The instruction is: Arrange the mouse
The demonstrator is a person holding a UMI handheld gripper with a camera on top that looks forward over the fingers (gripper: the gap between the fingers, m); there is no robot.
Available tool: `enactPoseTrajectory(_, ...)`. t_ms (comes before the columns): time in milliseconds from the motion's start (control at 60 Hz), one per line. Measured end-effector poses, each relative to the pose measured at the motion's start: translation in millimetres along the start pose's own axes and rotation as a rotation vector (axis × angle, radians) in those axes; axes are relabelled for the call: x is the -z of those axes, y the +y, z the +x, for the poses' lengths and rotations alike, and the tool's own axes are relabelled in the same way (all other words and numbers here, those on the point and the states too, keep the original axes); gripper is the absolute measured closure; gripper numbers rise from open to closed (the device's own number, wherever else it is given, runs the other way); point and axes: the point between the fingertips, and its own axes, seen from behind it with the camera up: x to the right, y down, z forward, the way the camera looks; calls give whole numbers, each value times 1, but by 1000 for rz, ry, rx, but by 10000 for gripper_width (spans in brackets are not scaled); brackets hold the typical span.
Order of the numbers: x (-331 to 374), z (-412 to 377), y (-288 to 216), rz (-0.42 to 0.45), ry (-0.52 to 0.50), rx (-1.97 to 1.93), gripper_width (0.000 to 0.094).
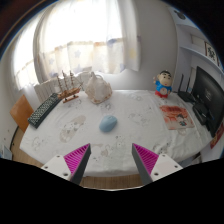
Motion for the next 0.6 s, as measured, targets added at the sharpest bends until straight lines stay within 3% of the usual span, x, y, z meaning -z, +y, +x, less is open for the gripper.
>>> enactPoseTrajectory(317, -129, -35, 1, 52, -22, 24, 83)
enactPoseTrajectory(600, -223, -28, -18, 81, 32, 16, 82)
